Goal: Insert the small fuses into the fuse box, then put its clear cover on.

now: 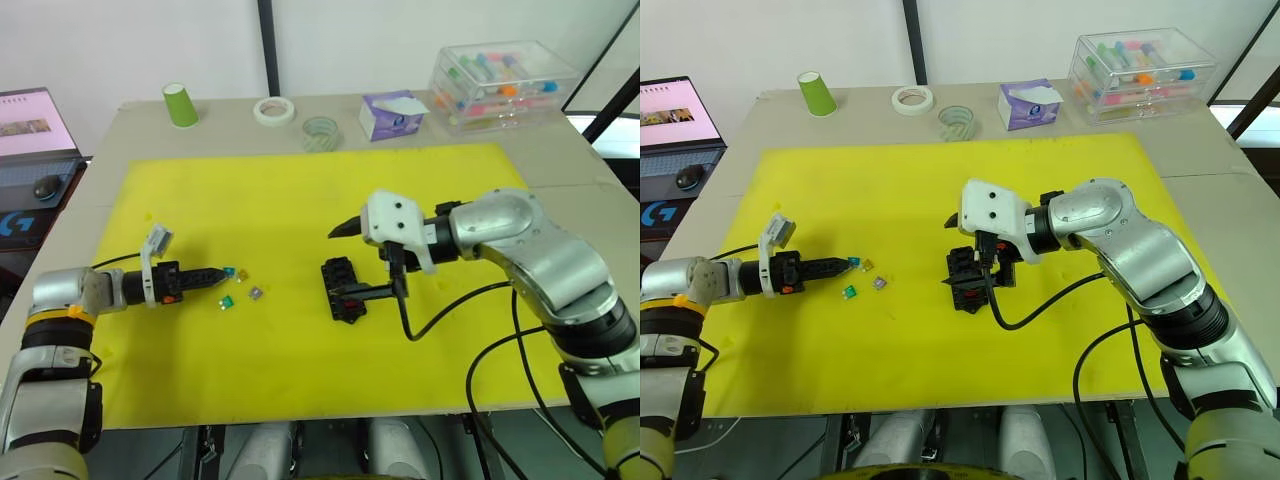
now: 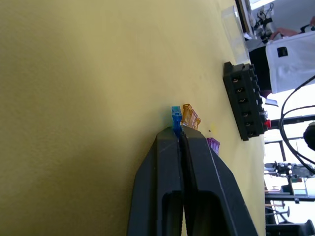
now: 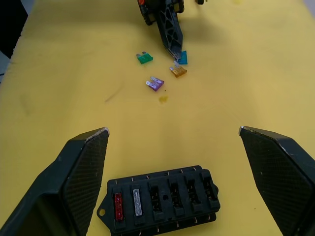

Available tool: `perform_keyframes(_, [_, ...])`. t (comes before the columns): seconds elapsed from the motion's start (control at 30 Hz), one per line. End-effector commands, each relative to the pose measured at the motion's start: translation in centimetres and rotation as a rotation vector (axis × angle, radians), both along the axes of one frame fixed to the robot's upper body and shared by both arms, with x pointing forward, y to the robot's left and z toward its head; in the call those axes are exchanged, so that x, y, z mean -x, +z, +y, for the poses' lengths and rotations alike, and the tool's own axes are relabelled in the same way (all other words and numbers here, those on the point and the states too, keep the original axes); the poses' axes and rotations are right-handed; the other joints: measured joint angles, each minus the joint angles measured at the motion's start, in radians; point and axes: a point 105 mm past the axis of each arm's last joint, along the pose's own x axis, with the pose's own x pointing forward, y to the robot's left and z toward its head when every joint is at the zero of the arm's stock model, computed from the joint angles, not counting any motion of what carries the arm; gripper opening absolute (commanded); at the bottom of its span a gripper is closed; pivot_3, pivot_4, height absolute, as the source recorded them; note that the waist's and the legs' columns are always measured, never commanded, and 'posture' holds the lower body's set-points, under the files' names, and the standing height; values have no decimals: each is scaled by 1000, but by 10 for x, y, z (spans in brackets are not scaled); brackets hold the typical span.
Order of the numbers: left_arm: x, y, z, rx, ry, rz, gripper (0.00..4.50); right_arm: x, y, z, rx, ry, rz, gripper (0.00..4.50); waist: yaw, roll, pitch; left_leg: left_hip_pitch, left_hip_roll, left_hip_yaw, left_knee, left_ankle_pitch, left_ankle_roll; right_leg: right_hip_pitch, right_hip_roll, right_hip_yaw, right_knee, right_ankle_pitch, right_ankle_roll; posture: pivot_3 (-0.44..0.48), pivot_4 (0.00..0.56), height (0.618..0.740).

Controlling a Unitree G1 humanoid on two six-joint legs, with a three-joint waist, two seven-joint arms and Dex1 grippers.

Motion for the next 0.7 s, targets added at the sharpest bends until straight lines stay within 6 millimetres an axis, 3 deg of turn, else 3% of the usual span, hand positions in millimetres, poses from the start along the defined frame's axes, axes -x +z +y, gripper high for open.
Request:
perform_keyframes(0.03, [5,-12,3,-16,21,53,13,4,9,5,-9,33,-42,4500,0,0,0,0,0,0,0,0,0,0,0,0,0,0,0,0,150,740])
perform_keyframes(0.33, [4,-12,4,-20,38,44,13,5,8,6,-9,36,-39,4500,0,0,0,0,0,0,0,0,0,0,0,0,0,0,0,0,150,740])
perform_keyframes(0.43, [3,-4,9,-17,56,9,13,6,8,6,-8,36,-39,4500,-1,0,0,0,0,0,0,0,0,0,0,0,0,0,0,0,150,740])
perform_keyframes(0.57, [4,21,15,-7,61,-95,13,5,7,5,-8,21,-24,4500,-5,0,0,0,1,0,0,0,0,-1,0,0,0,0,0,0,150,740])
perform_keyframes(0.7, [20,67,-4,19,-72,-297,13,2,7,0,-19,-24,19,4500,-6,0,0,0,1,0,-1,0,0,-2,0,1,0,0,0,0,150,740])
